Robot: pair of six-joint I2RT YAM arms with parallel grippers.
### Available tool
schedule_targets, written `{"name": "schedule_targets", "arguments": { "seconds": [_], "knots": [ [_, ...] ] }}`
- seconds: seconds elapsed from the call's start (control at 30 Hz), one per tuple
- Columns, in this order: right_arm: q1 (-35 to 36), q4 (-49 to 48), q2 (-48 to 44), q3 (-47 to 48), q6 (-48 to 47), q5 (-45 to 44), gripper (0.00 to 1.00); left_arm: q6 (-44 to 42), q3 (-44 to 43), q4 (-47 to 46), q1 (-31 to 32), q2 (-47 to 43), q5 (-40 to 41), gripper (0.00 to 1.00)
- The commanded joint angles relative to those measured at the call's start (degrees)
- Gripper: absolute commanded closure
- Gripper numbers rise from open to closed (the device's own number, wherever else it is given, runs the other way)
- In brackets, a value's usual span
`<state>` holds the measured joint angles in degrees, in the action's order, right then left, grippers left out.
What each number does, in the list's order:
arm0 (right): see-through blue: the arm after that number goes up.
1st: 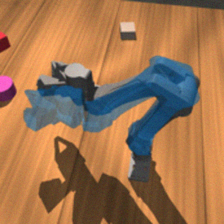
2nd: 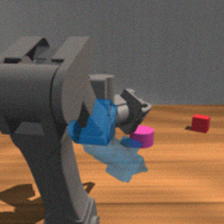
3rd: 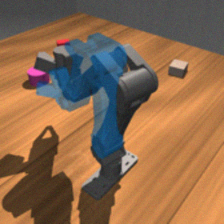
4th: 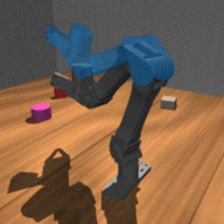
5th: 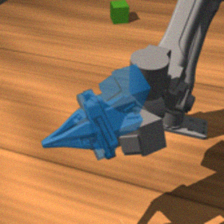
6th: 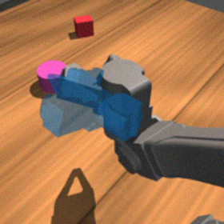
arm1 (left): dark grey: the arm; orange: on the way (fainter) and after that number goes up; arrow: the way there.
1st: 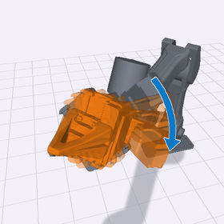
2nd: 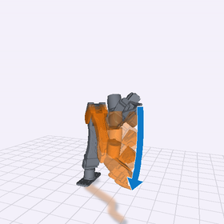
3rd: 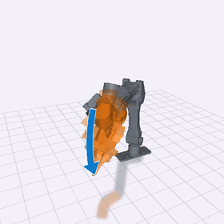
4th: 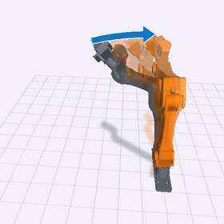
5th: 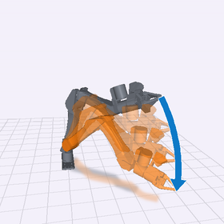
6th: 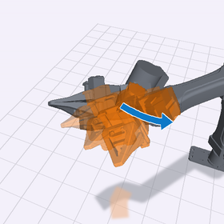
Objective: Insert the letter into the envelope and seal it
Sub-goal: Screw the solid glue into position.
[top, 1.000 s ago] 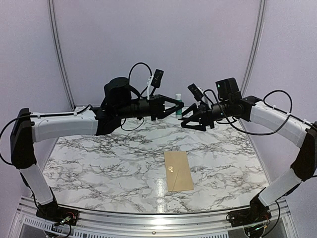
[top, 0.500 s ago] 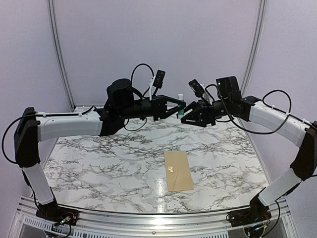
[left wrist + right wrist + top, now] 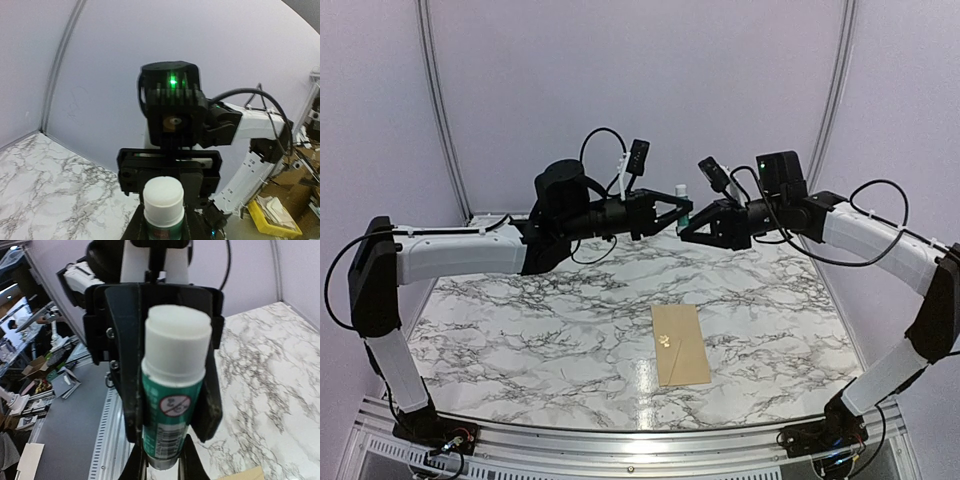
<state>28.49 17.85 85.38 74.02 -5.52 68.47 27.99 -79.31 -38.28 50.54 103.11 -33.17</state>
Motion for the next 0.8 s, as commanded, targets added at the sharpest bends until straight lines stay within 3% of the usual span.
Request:
{"name": "schedule_targets", "arguments": {
  "seconds": [0.0, 0.07, 0.1, 0.17, 0.23, 0.3, 0.37, 0.5, 0.6, 0.77],
  "knots": [
    [1.53, 5.33, -0.56, 7.01, -2.40, -26.82, 0.96, 0.22, 2.07, -0.83, 1.46, 0.01, 21.41, 1.00],
    [2.81, 7.20, 0.18, 8.67, -1.74, -46.29, 0.95, 0.35, 3.02, 0.20, 3.66, 0.60, 38.74, 1.00],
    [2.87, 7.54, 0.93, 9.15, -1.30, -50.63, 0.94, -1.34, 2.11, 0.27, 4.86, 1.86, 43.63, 1.00],
    [2.84, 7.75, 2.28, 9.62, -0.64, -53.15, 0.90, -3.23, -1.04, 1.31, 6.01, 4.68, 47.90, 1.00],
    [2.84, 7.73, 2.90, 9.61, -0.30, -49.37, 0.82, -1.98, -2.91, 1.63, 5.87, 5.97, 47.64, 1.00],
    [2.61, 9.27, 2.99, 10.11, -2.35, -41.76, 0.78, -2.31, -3.34, 1.63, 5.31, 5.37, 44.84, 1.00],
    [1.64, 12.45, 2.22, 10.75, -6.76, -33.27, 0.66, -3.64, -2.51, 1.62, 4.28, 3.52, 40.32, 1.00],
    [-1.47, 18.10, -0.10, 10.01, -15.79, -22.96, 0.47, -4.65, 0.15, 1.59, 0.96, -0.25, 22.93, 1.00],
    [-3.04, 19.38, -1.38, 8.30, -18.07, -16.37, 0.43, -6.57, 2.02, 1.54, -0.65, -2.43, 11.23, 1.00],
    [-4.46, 20.57, -0.87, 7.78, -20.88, -6.12, 0.45, -6.75, 3.08, 0.73, -1.63, -4.08, 0.84, 1.00]
  ]
}}
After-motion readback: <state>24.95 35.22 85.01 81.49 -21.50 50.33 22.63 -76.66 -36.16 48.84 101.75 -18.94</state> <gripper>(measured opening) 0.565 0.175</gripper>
